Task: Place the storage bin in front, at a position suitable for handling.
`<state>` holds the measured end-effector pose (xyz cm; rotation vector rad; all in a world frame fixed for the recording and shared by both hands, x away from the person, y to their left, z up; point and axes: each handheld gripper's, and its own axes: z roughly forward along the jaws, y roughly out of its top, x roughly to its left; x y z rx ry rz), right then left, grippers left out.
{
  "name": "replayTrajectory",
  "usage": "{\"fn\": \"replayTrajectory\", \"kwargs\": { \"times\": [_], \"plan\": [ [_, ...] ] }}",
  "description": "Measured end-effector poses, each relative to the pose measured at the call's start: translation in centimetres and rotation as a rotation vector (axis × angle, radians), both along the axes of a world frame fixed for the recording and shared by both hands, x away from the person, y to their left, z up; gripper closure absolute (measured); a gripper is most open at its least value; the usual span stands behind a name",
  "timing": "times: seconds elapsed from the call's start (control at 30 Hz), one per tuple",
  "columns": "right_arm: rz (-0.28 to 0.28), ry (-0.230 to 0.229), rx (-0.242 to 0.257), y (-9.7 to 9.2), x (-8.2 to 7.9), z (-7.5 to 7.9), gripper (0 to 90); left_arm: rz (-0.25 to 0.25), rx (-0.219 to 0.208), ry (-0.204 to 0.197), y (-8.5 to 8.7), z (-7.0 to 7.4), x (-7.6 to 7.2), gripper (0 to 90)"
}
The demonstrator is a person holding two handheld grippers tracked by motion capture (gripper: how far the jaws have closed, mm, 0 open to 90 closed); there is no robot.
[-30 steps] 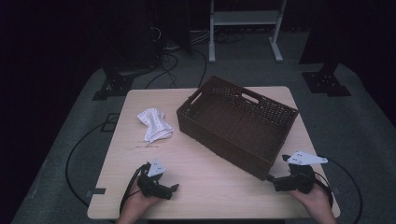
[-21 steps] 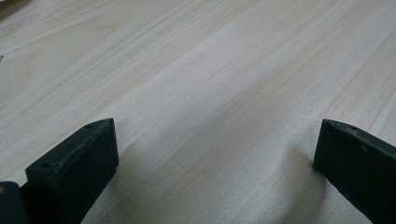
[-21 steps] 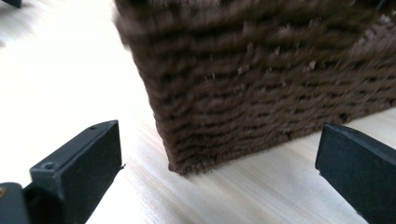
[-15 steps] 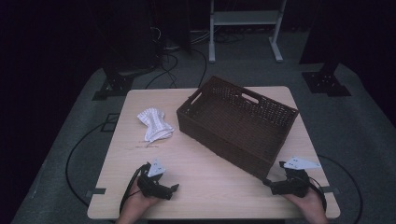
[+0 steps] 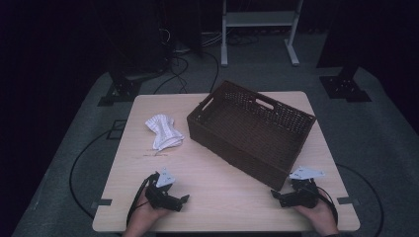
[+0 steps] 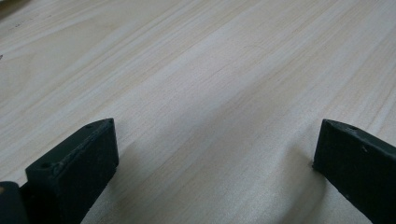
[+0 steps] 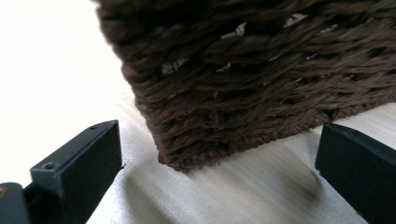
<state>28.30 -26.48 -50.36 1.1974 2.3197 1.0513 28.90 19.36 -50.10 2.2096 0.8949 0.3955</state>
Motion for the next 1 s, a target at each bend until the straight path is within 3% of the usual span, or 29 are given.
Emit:
{"fn": "replayTrajectory", "kwargs": {
  "times": [0.27,0.43,0.53,1.0],
  "plan": [
    [-0.005,0.005,-0.049,0.33,0.10,-0.11,0.9,-0.003,0.002,0.000,0.02,0.01,-0.04,0.0],
    [-0.023,-0.006,-0.018,0.70,0.09,-0.04,7.8,-0.004,0.001,0.000,0.00,0.00,-0.02,0.0],
    [-0.059,-0.017,-0.027,0.73,-0.08,0.01,15.7,-0.005,0.002,0.000,0.01,0.01,-0.02,0.0],
    [-0.071,-0.015,-0.022,0.74,-0.11,0.02,16.3,0.001,0.012,0.010,-0.13,0.13,0.03,0.0]
  ]
}}
